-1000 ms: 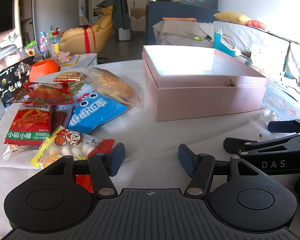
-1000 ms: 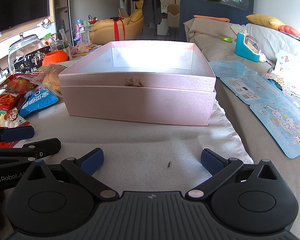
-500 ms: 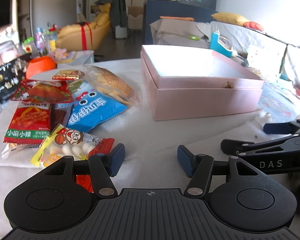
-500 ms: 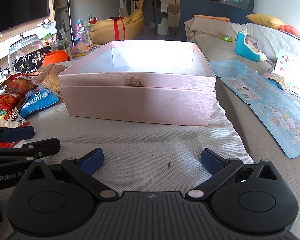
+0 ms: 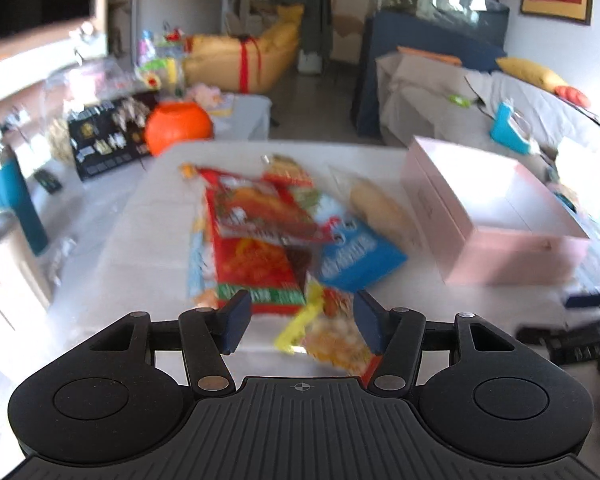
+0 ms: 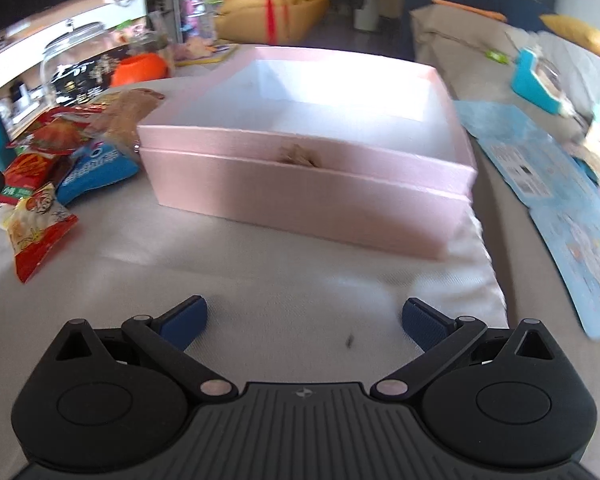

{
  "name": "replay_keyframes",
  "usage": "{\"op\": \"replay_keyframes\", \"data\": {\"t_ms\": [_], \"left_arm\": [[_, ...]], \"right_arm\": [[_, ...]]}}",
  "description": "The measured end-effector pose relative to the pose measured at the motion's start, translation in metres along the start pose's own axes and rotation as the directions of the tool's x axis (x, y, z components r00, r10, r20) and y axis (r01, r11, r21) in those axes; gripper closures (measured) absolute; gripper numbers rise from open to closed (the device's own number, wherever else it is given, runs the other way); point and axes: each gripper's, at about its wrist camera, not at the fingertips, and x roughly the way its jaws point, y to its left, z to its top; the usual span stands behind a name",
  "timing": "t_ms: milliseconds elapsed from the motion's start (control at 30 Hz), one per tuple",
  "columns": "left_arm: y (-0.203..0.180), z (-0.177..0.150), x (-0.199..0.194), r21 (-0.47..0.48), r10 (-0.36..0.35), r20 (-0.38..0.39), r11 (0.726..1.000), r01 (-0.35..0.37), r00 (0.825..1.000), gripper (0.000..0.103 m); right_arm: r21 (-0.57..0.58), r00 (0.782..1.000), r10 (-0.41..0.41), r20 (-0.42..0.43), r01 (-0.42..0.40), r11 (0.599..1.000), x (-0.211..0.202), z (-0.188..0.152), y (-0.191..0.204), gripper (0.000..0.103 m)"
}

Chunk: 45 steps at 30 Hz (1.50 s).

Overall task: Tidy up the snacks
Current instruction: 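Move the right gripper to the wrapped bread roll and grasp it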

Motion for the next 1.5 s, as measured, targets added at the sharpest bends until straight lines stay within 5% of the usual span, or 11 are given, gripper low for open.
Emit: {"op": "replay_keyframes", "data": {"t_ms": [100, 367, 733, 800, 1000, 1267, 1500], "left_arm": [[0.002, -0.005, 0.005, -0.013, -0.033, -0.030, 0.999, 0.032, 0.999, 0.041], [0.005, -0.022, 0.009, 0.055, 0.024, -0.042, 0.998, -0.021, 0.999, 0.041], [0.022, -0.029, 0.013, 0.029, 0.018, -0.102, 0.999, -0.015, 0.995, 0.041], [0.023, -0.030, 0.013, 0.032, 0.010, -0.114, 0.999, -0.006, 0.993, 0.042], [0.030, -0.032, 0.012, 0.014, -0.004, -0.110, 1.000, 0.006, 0.994, 0.044], [0.035, -0.026, 0.009, 0.008, 0.058, -0.108, 0.998, -0.057, 0.992, 0.045], [0.025, -0.018, 0.006, -0.122, -0.139, -0.160, 0.985, 0.121, 0.977, 0.045]], "right_arm": [[-0.030, 0.998, 0.063, 0.029, -0.062, 0.998, -0.004, 0.016, 0.017, 0.006], [-0.124, 0.978, 0.195, 0.080, -0.184, 0.975, 0.012, 0.070, 0.076, 0.006], [-0.058, 0.978, 0.201, 0.050, -0.198, 0.978, 0.074, 0.130, 0.125, 0.006], [-0.025, 0.981, 0.192, -0.019, -0.192, 0.981, 0.093, 0.134, 0.125, 0.020], [-0.019, 0.962, 0.267, -0.058, -0.269, 0.963, 0.074, 0.109, 0.114, 0.038], [-0.110, 0.961, 0.269, -0.066, -0.275, 0.955, 0.019, 0.050, 0.089, 0.040], [-0.119, 0.946, 0.322, -0.042, -0.325, 0.938, -0.010, 0.018, 0.066, 0.027]]}}
